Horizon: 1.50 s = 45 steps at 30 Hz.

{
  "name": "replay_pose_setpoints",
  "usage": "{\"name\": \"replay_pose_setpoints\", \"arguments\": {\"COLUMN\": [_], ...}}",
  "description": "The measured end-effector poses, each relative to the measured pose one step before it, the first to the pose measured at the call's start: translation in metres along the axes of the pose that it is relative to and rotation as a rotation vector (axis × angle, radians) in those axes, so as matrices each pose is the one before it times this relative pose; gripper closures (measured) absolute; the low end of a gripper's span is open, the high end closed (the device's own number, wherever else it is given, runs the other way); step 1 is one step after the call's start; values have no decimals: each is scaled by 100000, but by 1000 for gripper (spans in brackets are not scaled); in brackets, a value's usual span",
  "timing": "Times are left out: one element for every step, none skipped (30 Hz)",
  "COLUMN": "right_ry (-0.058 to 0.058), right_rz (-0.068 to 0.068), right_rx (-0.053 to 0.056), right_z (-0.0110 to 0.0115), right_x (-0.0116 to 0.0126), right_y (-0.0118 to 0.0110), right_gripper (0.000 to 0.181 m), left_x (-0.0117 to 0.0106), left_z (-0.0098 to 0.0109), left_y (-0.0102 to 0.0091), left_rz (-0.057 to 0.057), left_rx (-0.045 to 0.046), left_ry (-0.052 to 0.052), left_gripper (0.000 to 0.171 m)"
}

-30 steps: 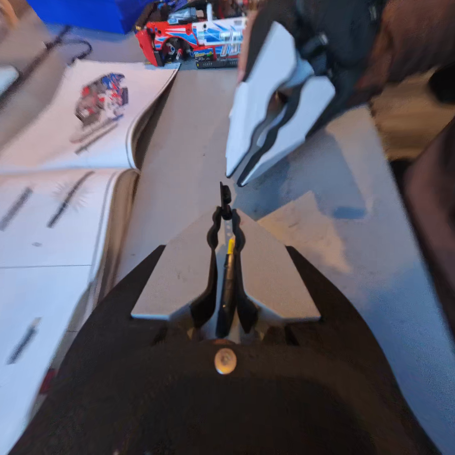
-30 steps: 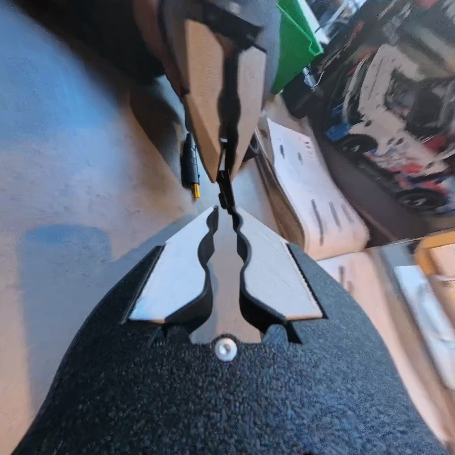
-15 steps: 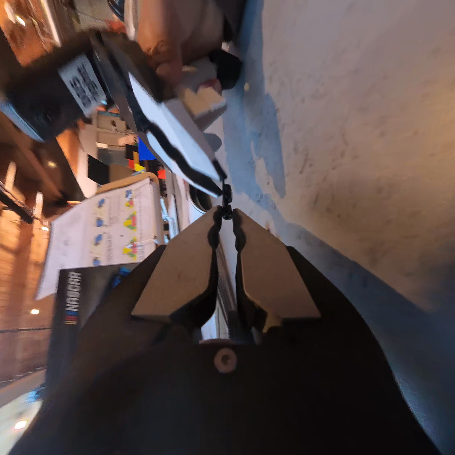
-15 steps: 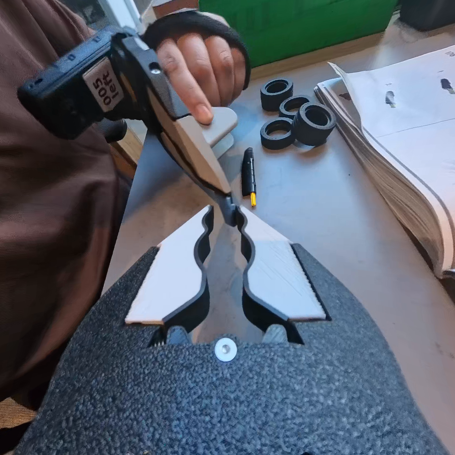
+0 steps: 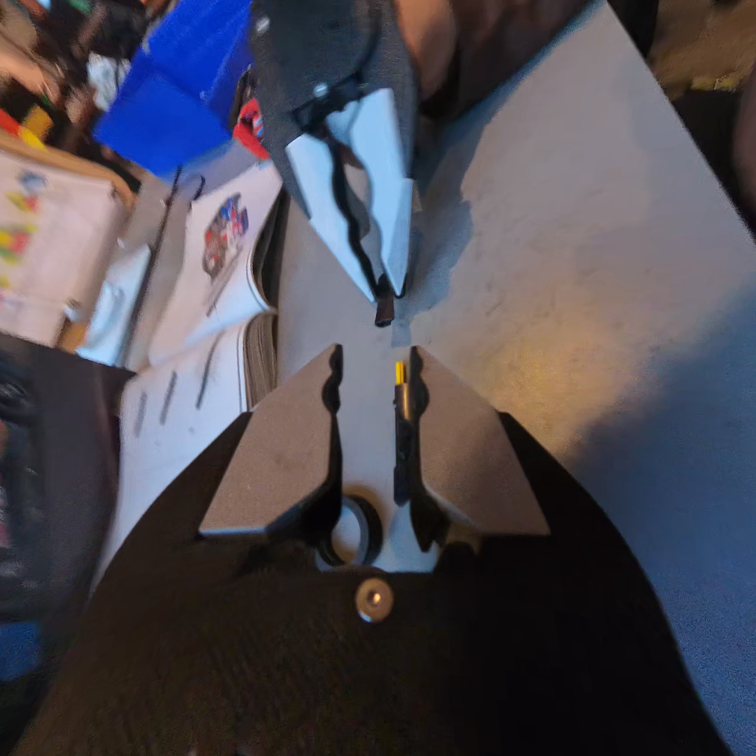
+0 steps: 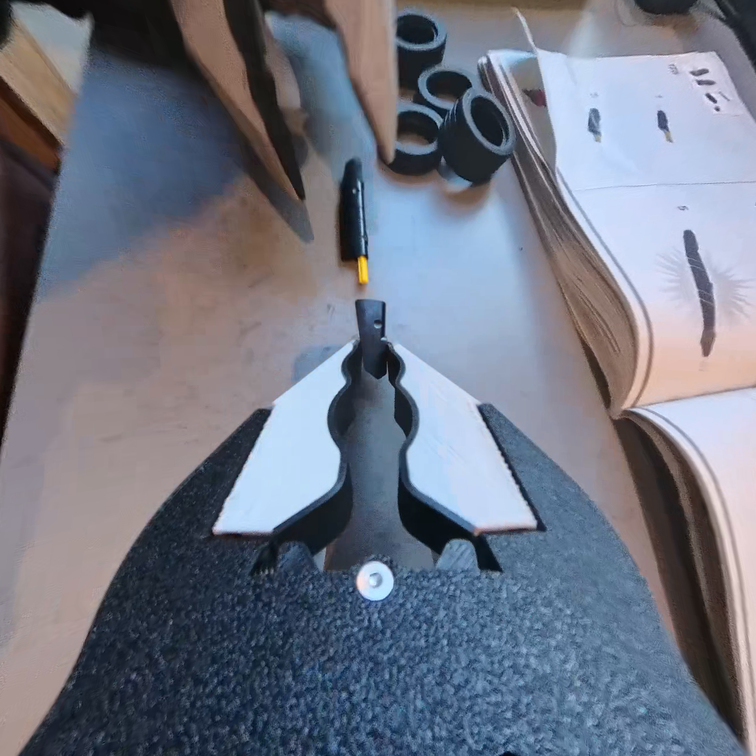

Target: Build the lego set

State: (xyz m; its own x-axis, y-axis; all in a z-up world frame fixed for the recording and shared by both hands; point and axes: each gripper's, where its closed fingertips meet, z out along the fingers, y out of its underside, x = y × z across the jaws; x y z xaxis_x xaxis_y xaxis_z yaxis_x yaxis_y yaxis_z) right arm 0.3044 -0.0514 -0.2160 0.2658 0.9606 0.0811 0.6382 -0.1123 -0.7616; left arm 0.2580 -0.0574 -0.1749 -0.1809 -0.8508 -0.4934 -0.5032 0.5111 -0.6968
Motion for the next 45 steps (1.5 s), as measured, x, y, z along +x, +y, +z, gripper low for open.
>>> {"name": "replay_pose_setpoints", "arguments": {"right_ry": [731,-27,-213,-187,-216,-114,83,87,-226,-206,-353,-568,-894,-1264,-1286,-1035,-328,-171,-194,-193,-172,-63,45,18,-322,-777,-713,-325,-185,-302,-579,-857,-679,-102,-162,-240,-357,-505,-491,-336,-127,84,199,202,385], "right_rz": [-2170,-1561,-837,-346,-206,-197,-266,-296,-337,-357,-157,-88,-221,-135,49,41,71,59,122,320,535,612,617,658,746,847,787,532,225,152,327,485,350,133,38,12,112,323,352,190,-166,-512,-568,-650,-1128], "right_rx": [-1521,-1086,-943,-866,-910,-624,-8,-26,-40,67,73,145,318,354,251,205,7,-28,-14,5,-5,-8,59,127,71,-137,-285,-161,-54,-39,-66,-72,-19,37,46,108,124,85,66,26,18,48,37,37,48], "right_z": [231,224,198,165,127,89,40,35,38,28,35,4,1,-6,-17,-10,4,9,4,-2,2,4,-14,-1,11,61,85,78,50,30,24,33,39,35,7,11,1,4,17,11,11,-1,10,2,8], "right_x": [-86,-123,-73,-17,-18,4,18,32,-21,-1,-5,-10,-72,-138,-134,-122,-30,-10,-5,12,30,50,58,61,13,-63,-58,-32,-26,-30,-59,-91,-88,0,4,-3,-3,9,7,18,12,8,5,1,-10], "right_y": [95,17,14,34,73,73,-26,-18,-22,-31,-19,-17,-18,-16,-10,-16,12,-4,14,-5,9,8,-9,-13,-20,-26,-26,-32,-43,-11,-3,-12,-23,-22,-10,-5,4,-12,-9,-15,-12,-1,-11,-17,-11], "right_gripper": [170,171,170,170,170,170,171,171,171,171,171,171,171,170,170,167,167,167,167,167,167,166,165,164,164,163,162,162,163,163,165,167,169,169,169,169,170,170,170,170,170,170,170,170,170], "left_x": [-163,-27,80,201,299,455,177,248,175,-244,-176,-9,-1,12,-17,45,3,-156,-112,20,-5,-29,-83,-66,-13,-11,43,40,32,40,51,108,151,168,89,-15,-21,8,36,20,22,-7,-45,-31,-26], "left_z": [-268,-61,128,291,402,488,503,200,-15,37,-16,23,-7,-35,-41,-30,5,22,37,75,48,50,19,4,13,25,56,57,46,54,56,63,89,71,47,46,69,40,21,28,37,3,7,-1,2], "left_y": [578,651,666,702,655,758,690,54,-66,226,48,38,51,71,40,-40,-20,15,50,72,-44,-47,-30,7,-11,-26,-48,-58,-54,-45,-49,-68,-87,-77,-54,-50,-70,-50,-17,-27,-38,-12,3,-4,-4], "left_rz": [-7308,-5269,-4008,-2921,-2255,-1501,-1276,-1277,-1133,-991,-1668,-1821,-1641,-1373,-1153,-963,-1067,-906,-531,-436,-640,-610,-618,-525,-273,211,442,398,309,366,456,322,485,532,448,-100,-484,-105,444,84,-343,-297,-238,-196,-57], "left_rx": [-1379,-2743,-3573,-4207,-3824,-4287,-3753,371,1115,-933,514,516,358,270,206,669,422,14,-161,-284,579,791,580,237,161,217,290,206,93,65,79,266,365,287,105,257,617,531,341,197,210,-88,58,54,31], "left_ry": [3150,3029,2844,2938,2781,3421,1443,1925,1990,-420,267,1407,1420,1269,857,1118,956,95,172,828,627,370,53,93,127,-113,60,36,87,37,89,416,542,603,282,-114,125,206,228,199,311,56,-230,-107,-216], "left_gripper": [135,137,138,137,137,139,138,142,144,144,144,144,145,143,140,140,141,145,150,151,152,153,154,155,156,156,159,159,159,159,159,159,159,158,158,158,158,158,158,158,159,159,159,159,159]}}
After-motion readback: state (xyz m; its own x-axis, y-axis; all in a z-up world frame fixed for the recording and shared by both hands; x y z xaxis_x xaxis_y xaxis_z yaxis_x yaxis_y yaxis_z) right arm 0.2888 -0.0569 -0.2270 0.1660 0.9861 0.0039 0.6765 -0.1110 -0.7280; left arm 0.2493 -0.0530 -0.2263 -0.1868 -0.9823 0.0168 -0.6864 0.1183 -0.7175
